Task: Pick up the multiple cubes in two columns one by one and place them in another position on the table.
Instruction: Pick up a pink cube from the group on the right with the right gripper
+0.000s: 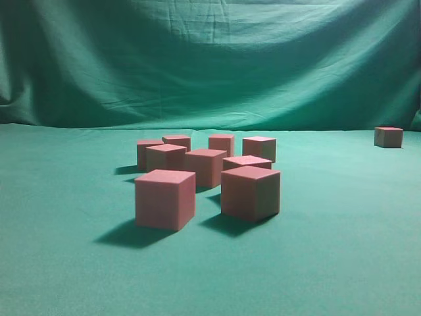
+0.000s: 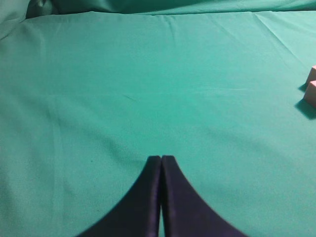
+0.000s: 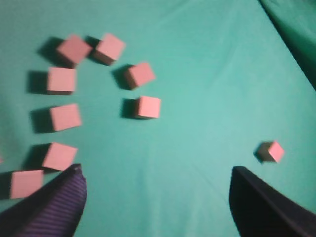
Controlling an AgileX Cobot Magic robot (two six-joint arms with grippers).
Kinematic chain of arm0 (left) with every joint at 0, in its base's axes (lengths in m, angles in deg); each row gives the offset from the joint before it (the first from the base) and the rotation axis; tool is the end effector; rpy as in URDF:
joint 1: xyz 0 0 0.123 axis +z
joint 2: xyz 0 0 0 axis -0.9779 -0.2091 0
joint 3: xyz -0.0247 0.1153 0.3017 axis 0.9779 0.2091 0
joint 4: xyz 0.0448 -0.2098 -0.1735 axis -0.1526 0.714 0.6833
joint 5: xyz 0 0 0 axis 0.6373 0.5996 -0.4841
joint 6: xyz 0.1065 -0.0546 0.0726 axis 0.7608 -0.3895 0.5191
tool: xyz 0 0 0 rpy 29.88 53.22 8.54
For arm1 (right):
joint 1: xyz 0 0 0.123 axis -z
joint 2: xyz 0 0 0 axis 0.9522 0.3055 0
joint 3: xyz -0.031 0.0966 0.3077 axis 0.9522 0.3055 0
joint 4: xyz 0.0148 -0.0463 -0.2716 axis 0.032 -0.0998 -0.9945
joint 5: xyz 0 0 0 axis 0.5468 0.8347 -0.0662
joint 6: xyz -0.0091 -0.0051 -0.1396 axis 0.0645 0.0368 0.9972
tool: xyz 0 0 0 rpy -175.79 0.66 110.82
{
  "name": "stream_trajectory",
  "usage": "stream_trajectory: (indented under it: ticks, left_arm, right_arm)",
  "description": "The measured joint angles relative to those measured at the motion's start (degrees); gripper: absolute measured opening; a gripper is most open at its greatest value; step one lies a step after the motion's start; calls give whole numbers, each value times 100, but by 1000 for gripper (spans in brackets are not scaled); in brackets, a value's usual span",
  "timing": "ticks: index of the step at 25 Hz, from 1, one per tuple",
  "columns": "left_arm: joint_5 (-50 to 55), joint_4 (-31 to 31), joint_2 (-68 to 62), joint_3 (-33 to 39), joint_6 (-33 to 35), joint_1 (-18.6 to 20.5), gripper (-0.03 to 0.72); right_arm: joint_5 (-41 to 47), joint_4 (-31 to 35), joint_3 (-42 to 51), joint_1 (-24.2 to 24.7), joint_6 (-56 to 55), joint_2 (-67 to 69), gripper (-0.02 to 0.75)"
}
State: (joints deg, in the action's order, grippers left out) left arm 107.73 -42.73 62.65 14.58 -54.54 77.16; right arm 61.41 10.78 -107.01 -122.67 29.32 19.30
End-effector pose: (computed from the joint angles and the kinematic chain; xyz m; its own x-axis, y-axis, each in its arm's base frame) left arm 0.0855 -0.0003 0.1642 -0.2588 0.0298 -0.9655 0.0134 0.9995 0.0273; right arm 0.2634 0.2221 0.3740 -0.5112 -0.7378 -0.4408 -0.6042 0.6732 -0.4262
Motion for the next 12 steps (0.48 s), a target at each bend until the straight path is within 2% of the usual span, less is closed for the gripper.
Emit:
stream_trajectory:
  ticks: [3, 6, 12]
  left_arm:
    - [0, 0, 0, 0, 0, 0, 0]
    - [0, 0, 0, 0, 0, 0, 0]
    - [0, 0, 0, 0, 0, 0, 0]
  right_arm:
    - [47, 51, -3, 1039, -241, -78, 546]
    - [-10, 456, -3, 2081, -291, -12, 546]
    - [-582, 1995, -3, 3830, -313, 430, 546]
